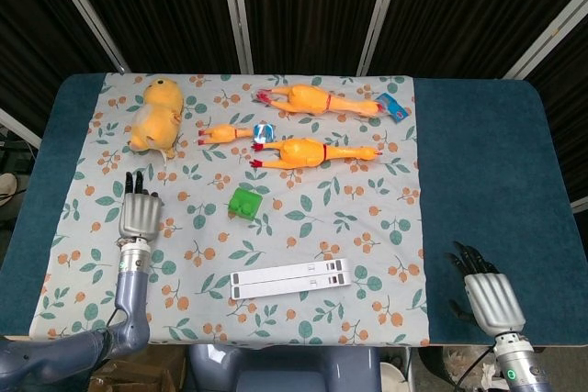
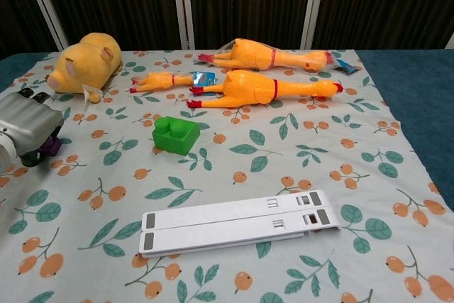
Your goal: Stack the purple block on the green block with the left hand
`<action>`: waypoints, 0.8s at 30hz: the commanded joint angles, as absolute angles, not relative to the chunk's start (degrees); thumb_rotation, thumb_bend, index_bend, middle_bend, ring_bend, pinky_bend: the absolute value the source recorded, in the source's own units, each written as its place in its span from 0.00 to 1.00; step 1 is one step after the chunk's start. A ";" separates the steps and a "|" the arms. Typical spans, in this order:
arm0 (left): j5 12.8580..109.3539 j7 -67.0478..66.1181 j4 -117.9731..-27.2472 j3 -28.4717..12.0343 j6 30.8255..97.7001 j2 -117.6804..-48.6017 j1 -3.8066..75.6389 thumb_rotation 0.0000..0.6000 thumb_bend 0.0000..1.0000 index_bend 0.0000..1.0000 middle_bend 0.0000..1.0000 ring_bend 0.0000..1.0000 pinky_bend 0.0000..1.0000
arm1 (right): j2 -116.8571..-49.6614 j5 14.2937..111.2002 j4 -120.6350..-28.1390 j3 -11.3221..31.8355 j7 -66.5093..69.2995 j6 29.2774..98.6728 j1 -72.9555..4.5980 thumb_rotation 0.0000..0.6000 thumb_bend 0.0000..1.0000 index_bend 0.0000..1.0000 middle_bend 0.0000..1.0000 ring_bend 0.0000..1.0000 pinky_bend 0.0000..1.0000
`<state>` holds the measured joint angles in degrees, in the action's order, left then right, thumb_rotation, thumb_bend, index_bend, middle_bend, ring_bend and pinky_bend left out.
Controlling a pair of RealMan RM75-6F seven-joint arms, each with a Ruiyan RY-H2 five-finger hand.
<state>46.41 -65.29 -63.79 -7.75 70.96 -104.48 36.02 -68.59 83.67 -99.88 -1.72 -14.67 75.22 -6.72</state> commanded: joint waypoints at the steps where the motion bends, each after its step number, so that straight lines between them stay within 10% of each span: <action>1: 46.62 -65.15 -64.09 -7.83 71.06 -104.43 35.95 1.00 0.51 0.53 0.46 0.03 0.00 | -68.52 83.72 -99.97 -1.74 -14.62 75.26 -6.71 1.00 0.29 0.18 0.08 0.09 0.27; 24: 38.06 -72.68 -109.19 -18.78 77.09 -88.56 41.83 1.00 0.51 0.56 0.46 0.03 0.00 | -67.52 84.98 -100.71 -1.96 -13.15 76.50 -6.22 1.00 0.29 0.18 0.08 0.09 0.27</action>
<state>41.60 -66.81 -102.85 -16.42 73.75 -91.02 38.84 -67.61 84.96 -100.71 -1.98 -13.30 76.43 -6.27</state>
